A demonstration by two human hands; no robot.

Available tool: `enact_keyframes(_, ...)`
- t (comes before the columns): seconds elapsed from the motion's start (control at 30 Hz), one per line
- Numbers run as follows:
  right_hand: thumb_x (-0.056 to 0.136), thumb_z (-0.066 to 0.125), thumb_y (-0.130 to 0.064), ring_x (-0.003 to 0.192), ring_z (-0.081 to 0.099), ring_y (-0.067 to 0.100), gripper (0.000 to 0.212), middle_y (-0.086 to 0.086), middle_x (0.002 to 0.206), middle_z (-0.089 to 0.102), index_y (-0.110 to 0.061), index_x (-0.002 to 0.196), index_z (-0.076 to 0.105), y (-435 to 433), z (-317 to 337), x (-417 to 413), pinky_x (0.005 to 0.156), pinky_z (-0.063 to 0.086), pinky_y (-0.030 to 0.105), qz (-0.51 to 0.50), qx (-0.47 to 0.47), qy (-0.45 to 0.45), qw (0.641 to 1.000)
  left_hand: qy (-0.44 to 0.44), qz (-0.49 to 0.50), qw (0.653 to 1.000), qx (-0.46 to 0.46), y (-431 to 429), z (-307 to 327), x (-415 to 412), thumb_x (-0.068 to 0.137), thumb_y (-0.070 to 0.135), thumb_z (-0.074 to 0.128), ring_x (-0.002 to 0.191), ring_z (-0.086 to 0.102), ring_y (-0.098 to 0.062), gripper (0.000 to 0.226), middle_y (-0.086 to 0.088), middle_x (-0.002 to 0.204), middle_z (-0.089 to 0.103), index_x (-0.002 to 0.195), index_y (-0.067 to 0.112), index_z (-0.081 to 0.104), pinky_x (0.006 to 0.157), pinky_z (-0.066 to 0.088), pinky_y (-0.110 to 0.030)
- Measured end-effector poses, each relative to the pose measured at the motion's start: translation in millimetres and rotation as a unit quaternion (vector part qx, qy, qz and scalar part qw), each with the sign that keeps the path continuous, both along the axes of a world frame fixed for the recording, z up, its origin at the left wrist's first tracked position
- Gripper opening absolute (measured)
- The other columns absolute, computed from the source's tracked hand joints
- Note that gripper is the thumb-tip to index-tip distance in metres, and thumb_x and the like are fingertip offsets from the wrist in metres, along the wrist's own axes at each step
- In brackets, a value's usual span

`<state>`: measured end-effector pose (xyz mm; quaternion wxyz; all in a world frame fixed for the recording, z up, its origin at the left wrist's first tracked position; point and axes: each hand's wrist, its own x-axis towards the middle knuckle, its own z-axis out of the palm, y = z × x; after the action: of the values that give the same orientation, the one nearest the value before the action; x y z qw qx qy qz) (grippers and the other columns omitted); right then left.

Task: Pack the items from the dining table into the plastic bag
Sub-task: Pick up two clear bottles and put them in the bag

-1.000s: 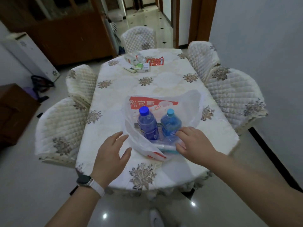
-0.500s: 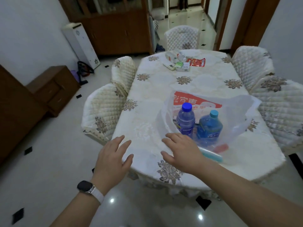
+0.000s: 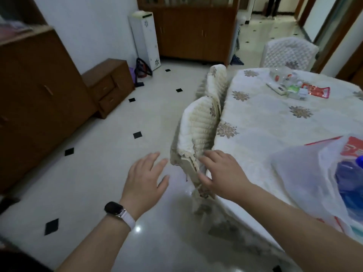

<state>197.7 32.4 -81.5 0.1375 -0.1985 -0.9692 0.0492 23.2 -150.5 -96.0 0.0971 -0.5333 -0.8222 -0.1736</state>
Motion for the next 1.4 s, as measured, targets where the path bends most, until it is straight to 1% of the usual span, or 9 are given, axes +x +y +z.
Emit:
enact_keyframes(0.27, 0.086, 0.046, -0.050, 0.108, 0.058, 0.024, 0.046, 0.001, 0.119, 0.063, -0.019, 0.115, 0.063, -14, 4, -137, 0.087, 0.048, 0.039, 0.034, 0.019, -0.011, 0.999, -0.007, 0.032, 0.999, 0.008, -25, 6, -123, 0.089, 0.043, 0.048, 0.125, 0.052, -0.029, 0.047, -0.008, 0.137, 0.056, 0.128, 0.020, 0.062, 0.102, 0.043, -0.048)
enact_keyframes(0.43, 0.086, 0.047, -0.050, 0.107, 0.059, 0.026, 0.045, 0.003, 0.119, 0.063, -0.018, 0.114, 0.063, 9, -12, -225, 0.084, 0.049, 0.038, 0.056, 0.029, -0.019, 0.998, -0.012, 0.042, 0.999, -0.007, -17, -7, -196, 0.090, 0.042, 0.048, 0.124, 0.053, -0.030, 0.047, -0.008, 0.136, 0.056, 0.129, 0.020, 0.061, 0.101, 0.043, -0.046)
enact_keyframes(0.6, 0.086, 0.045, -0.051, 0.107, 0.060, 0.026, 0.048, 0.003, 0.119, 0.064, -0.018, 0.114, 0.064, 44, -43, -332, 0.086, 0.049, 0.039, 0.079, 0.015, -0.008, 0.997, -0.001, 0.055, 0.998, -0.043, 11, -17, -289, 0.090, 0.041, 0.049, 0.123, 0.053, -0.028, 0.046, -0.008, 0.135, 0.058, 0.129, 0.019, 0.061, 0.101, 0.044, -0.045)
enact_keyframes(0.73, 0.085, 0.046, -0.050, 0.106, 0.061, 0.028, 0.048, 0.005, 0.117, 0.065, -0.016, 0.112, 0.066, 83, -57, -424, 0.087, 0.048, 0.038, 0.106, -0.011, 0.012, 0.994, 0.003, 0.077, 0.994, -0.079, 45, -8, -373, 0.090, 0.042, 0.051, 0.122, 0.054, -0.028, 0.046, -0.008, 0.134, 0.059, 0.128, 0.019, 0.062, 0.100, 0.044, -0.043)
enact_keyframes(0.87, 0.085, 0.045, -0.051, 0.107, 0.060, 0.028, 0.048, 0.005, 0.118, 0.065, -0.017, 0.113, 0.065, 128, -41, -498, 0.087, 0.048, 0.038, 0.117, -0.003, 0.033, 0.993, 0.024, 0.072, 0.992, -0.100, 90, 14, -444, 0.091, 0.044, 0.048, 0.122, 0.055, -0.027, 0.046, -0.007, 0.134, 0.058, 0.129, 0.020, 0.060, 0.098, 0.046, -0.043)
enact_keyframes(1.03, 0.086, 0.047, -0.050, 0.109, 0.059, 0.029, 0.048, 0.006, 0.119, 0.064, -0.016, 0.115, 0.064, 188, -17, -556, 0.087, 0.048, 0.039, 0.108, 0.009, 0.050, 0.993, 0.031, 0.073, 0.995, -0.069, 156, 34, -510, 0.091, 0.044, 0.047, 0.122, 0.055, -0.028, 0.048, -0.008, 0.134, 0.059, 0.129, 0.018, 0.061, 0.098, 0.046, -0.044)
enact_keyframes(1.17, 0.086, 0.048, -0.050, 0.111, 0.059, 0.029, 0.047, 0.006, 0.120, 0.064, -0.016, 0.116, 0.064, 236, -13, -581, 0.088, 0.047, 0.039, 0.073, 0.020, 0.052, 0.996, 0.039, 0.026, 0.997, -0.056, 215, 32, -555, 0.091, 0.044, 0.047, 0.120, 0.056, -0.029, 0.047, -0.008, 0.132, 0.060, 0.127, 0.018, 0.062, 0.098, 0.045, -0.045)
enact_keyframes(1.3, 0.086, 0.049, -0.050, 0.111, 0.058, 0.028, 0.047, 0.005, 0.121, 0.063, -0.017, 0.115, 0.063, 287, -26, -604, 0.089, 0.045, 0.039, 0.020, 0.021, 0.037, 0.999, 0.042, -0.025, 0.998, -0.039, 281, 21, -602, 0.090, 0.044, 0.050, 0.117, 0.057, -0.029, 0.046, -0.008, 0.129, 0.062, 0.125, 0.018, 0.064, 0.096, 0.044, -0.042)
enact_keyframes(1.4, 0.086, 0.049, -0.050, 0.112, 0.057, 0.028, 0.047, 0.005, 0.122, 0.062, -0.017, 0.115, 0.064, 326, -34, -625, 0.090, 0.045, 0.039, -0.012, 0.034, 0.025, 0.999, 0.034, -0.080, 0.996, -0.016, 338, 8, -643, 0.090, 0.042, 0.052, 0.115, 0.058, -0.032, 0.045, -0.010, 0.128, 0.062, 0.124, 0.015, 0.065, 0.096, 0.045, -0.043)
